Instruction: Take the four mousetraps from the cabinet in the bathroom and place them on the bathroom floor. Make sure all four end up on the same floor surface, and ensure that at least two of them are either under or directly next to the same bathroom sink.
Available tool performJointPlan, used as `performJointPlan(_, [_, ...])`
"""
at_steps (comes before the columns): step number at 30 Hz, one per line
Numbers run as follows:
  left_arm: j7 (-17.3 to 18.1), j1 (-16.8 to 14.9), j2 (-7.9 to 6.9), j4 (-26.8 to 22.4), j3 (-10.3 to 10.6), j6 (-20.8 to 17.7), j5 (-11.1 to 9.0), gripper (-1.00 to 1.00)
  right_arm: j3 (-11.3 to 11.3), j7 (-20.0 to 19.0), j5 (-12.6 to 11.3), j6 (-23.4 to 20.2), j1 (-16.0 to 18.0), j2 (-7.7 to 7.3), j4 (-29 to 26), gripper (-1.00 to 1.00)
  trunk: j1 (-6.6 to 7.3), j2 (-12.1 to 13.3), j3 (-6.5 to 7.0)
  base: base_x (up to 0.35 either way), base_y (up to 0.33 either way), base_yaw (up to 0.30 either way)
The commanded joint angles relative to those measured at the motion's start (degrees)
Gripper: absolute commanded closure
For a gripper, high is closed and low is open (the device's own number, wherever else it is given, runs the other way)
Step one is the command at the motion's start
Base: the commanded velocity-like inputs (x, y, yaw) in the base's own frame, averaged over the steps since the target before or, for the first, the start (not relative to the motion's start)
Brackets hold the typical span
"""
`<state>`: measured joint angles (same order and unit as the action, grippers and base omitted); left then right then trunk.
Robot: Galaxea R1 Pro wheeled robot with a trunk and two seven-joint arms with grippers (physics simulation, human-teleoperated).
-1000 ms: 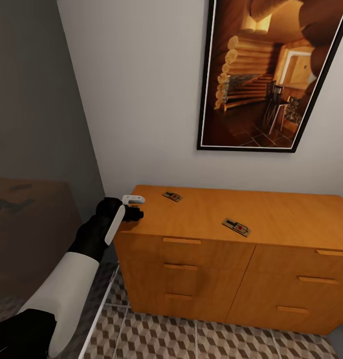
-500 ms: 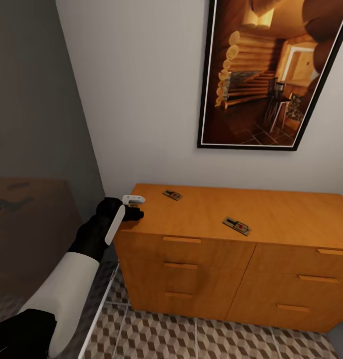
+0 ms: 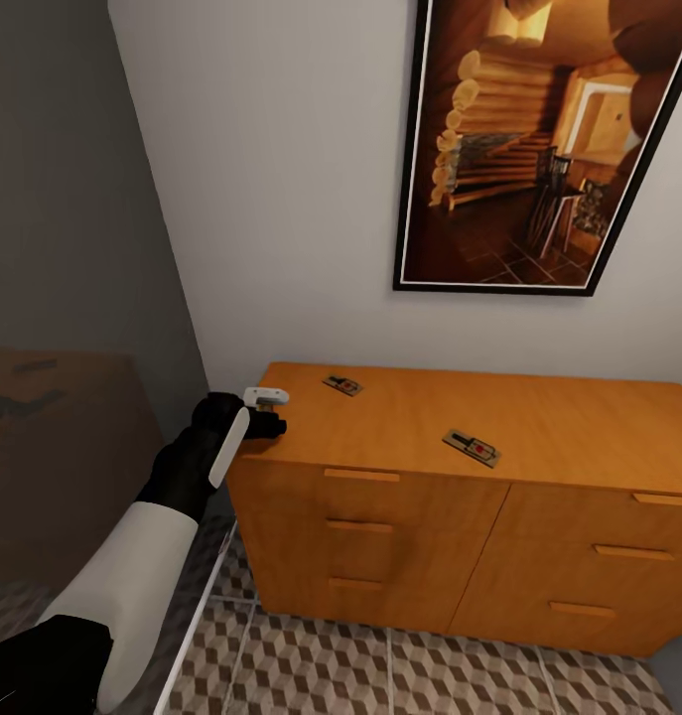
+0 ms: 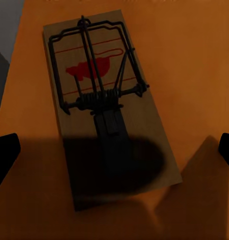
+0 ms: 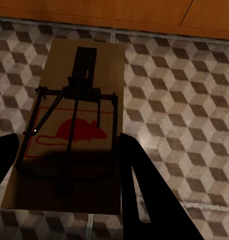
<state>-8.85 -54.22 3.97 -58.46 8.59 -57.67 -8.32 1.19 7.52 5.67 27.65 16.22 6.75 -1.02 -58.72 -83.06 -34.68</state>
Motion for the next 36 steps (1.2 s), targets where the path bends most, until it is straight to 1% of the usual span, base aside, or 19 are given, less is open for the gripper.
performJointPlan(1, [-0.6, 0.0, -0.02, 0.3, 0.1, -0.2, -0.5, -1.00, 0.1, 0.3, 0.5, 0.1, 0.0, 0.02, 0.1, 1.00, 0.00, 0.0, -0.07, 0.000, 0.000, 0.000])
performJointPlan(26, [-0.6, 0.0, -0.03, 0.4, 0.1, -0.2, -0.5, -1.00, 0.1, 0.3, 0.5, 0.1, 0.0, 0.02, 0.1, 1.00, 0.00, 0.0, -0.33, 0.000, 0.000, 0.000])
performJointPlan(36, [-0.6, 0.0, -0.08, 1.3, 0.1, -0.2, -0.5, -1.00, 0.1, 0.3, 0.5, 0.1, 0.0, 0.01, 0.1, 1.00, 0.00, 0.0, -0.33, 0.000, 0.000, 0.000])
